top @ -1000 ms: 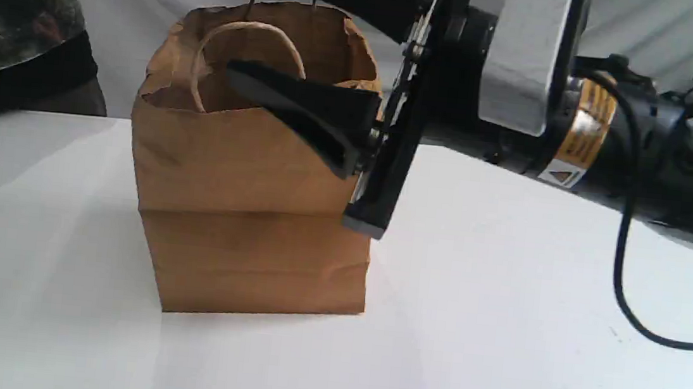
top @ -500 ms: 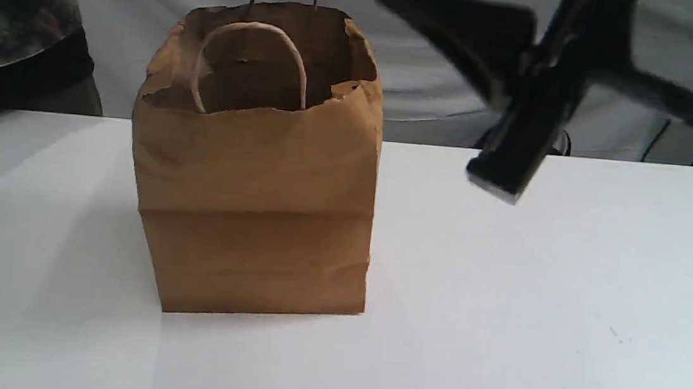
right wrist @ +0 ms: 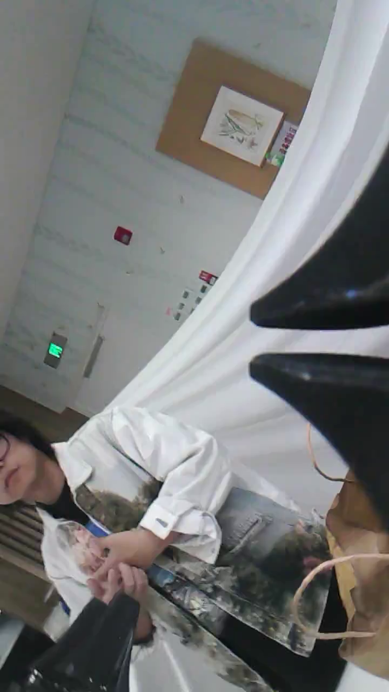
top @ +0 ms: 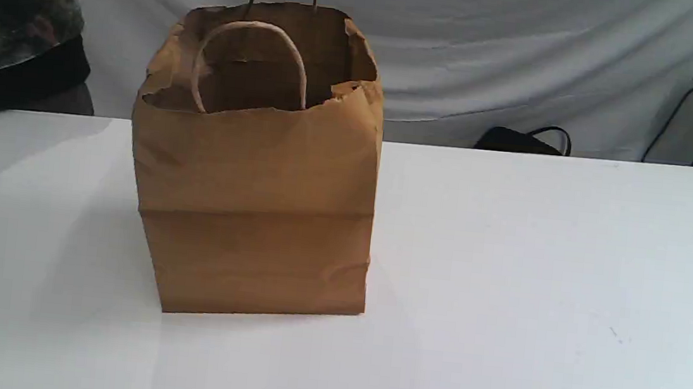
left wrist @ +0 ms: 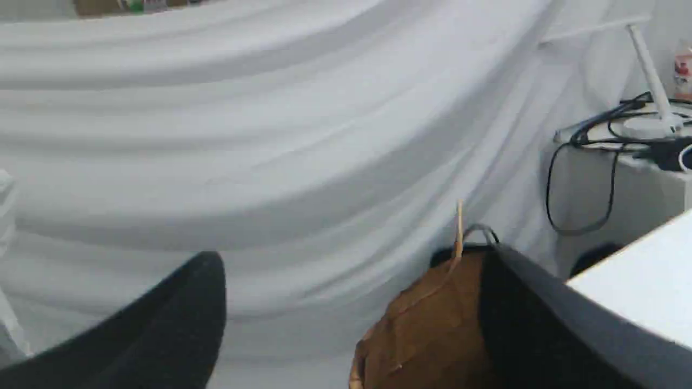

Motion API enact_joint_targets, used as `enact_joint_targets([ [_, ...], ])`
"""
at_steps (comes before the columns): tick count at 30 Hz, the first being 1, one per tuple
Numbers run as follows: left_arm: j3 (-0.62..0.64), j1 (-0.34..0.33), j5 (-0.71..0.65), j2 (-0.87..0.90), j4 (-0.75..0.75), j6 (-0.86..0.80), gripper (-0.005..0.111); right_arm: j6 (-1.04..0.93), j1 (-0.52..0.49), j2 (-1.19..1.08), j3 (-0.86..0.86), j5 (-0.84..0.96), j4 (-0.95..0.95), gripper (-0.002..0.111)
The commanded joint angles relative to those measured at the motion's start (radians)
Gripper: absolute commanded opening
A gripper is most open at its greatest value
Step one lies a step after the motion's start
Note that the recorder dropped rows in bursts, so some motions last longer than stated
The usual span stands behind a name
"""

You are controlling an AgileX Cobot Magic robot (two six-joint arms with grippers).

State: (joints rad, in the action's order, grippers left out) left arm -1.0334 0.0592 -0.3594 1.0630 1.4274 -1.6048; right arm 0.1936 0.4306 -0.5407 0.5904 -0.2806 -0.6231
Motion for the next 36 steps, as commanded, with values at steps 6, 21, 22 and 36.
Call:
enact_joint_targets([
  [6, 0.261, -0.002, -0.022, -0.339, 0.317, -0.393, 0.067, -0.036, -0.001, 0.188, -0.094, 0.027, 0.102, 0.000],
  [21, 0.591, -0.002, -0.246, -0.763, 0.317, -0.262, 0.062, -0.155, -0.001, 0.309, -0.251, 0.080, 0.402, 0.000],
  [22, 0.613, -0.002, -0.248, -0.789, 0.317, -0.262, 0.062, -0.183, -0.001, 0.317, -0.264, 0.076, 0.432, 0.000],
  [36, 0.707, -0.002, -0.252, -0.921, 0.317, -0.228, 0.062, -0.628, -0.001, 0.443, -0.590, -0.259, 0.983, 0.000],
])
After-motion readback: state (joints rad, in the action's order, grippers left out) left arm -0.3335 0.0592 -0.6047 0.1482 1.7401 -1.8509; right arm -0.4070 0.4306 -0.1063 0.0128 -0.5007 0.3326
